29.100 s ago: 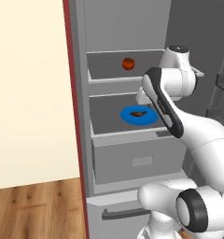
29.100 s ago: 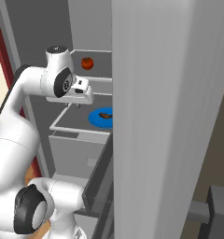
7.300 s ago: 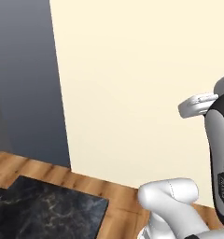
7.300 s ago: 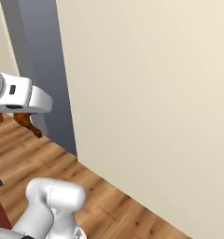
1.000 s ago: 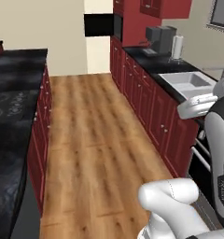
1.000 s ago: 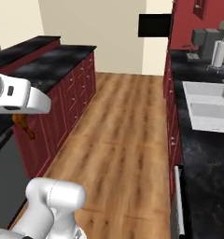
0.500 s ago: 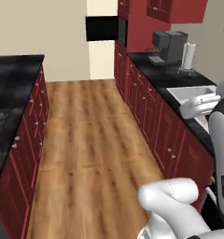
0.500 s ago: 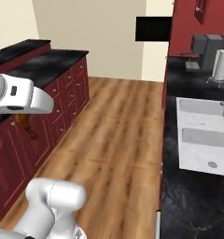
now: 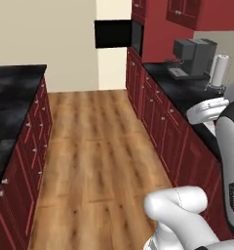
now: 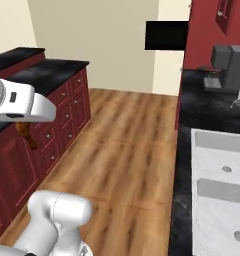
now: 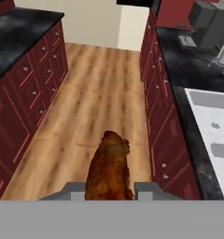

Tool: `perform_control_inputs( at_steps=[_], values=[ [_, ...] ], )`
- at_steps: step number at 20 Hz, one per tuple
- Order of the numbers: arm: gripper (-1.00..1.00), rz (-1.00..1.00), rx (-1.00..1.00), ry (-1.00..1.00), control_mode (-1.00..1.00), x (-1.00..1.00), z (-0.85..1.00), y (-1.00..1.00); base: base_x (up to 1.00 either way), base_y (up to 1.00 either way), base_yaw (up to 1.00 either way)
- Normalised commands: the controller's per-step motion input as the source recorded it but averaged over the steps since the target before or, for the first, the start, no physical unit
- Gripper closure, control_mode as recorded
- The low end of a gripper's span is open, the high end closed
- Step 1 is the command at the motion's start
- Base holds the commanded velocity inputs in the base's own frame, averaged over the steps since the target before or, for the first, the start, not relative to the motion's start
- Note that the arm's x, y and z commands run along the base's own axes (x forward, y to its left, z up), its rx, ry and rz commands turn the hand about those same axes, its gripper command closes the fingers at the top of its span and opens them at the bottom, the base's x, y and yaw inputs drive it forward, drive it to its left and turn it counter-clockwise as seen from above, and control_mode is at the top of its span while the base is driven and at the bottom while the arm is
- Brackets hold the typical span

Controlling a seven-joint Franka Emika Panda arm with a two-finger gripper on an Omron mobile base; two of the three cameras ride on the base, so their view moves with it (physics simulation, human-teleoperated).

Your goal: Transport the chicken drumstick from the fridge to the microwave and turn on the microwave.

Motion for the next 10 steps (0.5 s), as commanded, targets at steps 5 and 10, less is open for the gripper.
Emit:
perform_control_inputs(
  at_steps=[5, 10],
  values=[
    [1.0, 0.0, 0.0, 0.0, 1.0, 0.0, 0.0, 0.0, 1.0, -0.14, 0.05],
    [1.0, 0.0, 0.0, 0.0, 1.0, 0.0, 0.0, 0.0, 1.0, -0.02, 0.03]
  ],
)
